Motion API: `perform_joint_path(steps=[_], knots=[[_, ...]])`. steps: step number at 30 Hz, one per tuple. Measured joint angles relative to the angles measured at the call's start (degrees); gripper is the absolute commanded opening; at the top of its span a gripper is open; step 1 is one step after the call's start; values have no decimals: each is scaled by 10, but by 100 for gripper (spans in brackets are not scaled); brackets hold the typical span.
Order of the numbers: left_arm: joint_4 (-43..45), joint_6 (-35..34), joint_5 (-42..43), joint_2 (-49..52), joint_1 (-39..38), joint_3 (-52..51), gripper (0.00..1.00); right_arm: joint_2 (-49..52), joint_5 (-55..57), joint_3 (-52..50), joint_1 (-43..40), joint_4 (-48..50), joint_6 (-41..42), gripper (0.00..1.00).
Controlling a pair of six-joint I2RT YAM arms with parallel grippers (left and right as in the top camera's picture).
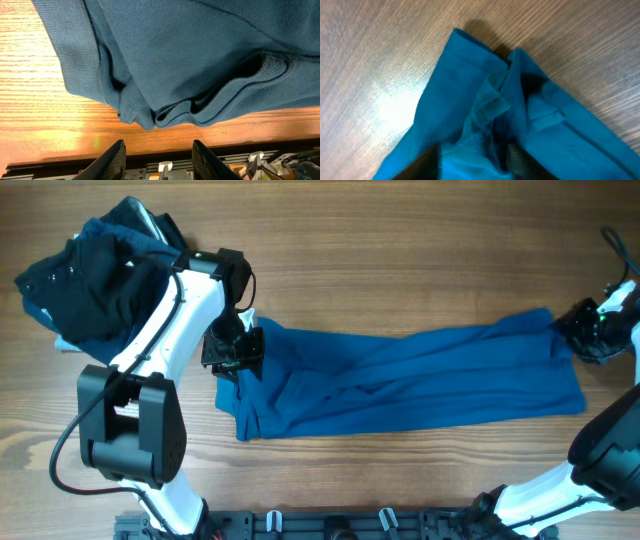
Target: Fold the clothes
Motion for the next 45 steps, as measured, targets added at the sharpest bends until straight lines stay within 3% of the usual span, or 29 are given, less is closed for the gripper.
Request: perform_joint_path(steps=[2,4,5,6,7,8,11,13,18,21,33,40,41,42,43,44,45], knots=[[0,0,0,0,0,0,41,0,2,-2,0,-3,5,6],[1,0,0,0,0,0,42,0,15,-3,0,-11,10,5],[1,0,0,0,0,0,42,0,23,-3,0,-15,13,12],[1,0,0,-1,0,0,43,0,35,-3,0,-22,19,31],[1,0,0,-2,0,1,45,0,41,-3,0,-24,25,43],[2,0,0,-5,0,2,46,0,46,-3,0,-27,30,49],[6,0,0,-10,0,9,53,0,46,-4,0,-26,33,49],[15,-1,7,-15,0,10,56,0,45,-9,0,-19,33,47],[47,0,31,-15,0,11,59,0,39,-32,4,20,48,28],[54,0,35,-15,0,11,58,0,32,-57,10,40,61,4],[57,0,41,-15,0,11,62,-20,28,-42,-52,-42,52,7],[60,0,42,-15,0,11,63,-24,62,-46,-58,-31,54,11],[60,0,42,-15,0,11,63,-24,63,-48,-59,-26,55,19],[60,0,42,-15,0,11,64,-24,62,-49,-59,-24,52,33],[60,0,42,-15,0,11,65,-24,45,-51,-58,-14,42,58],[60,0,42,-15,0,11,66,-24,30,-51,-58,-7,33,74],[60,0,41,-15,0,11,67,-24,21,-51,-58,1,27,84]])
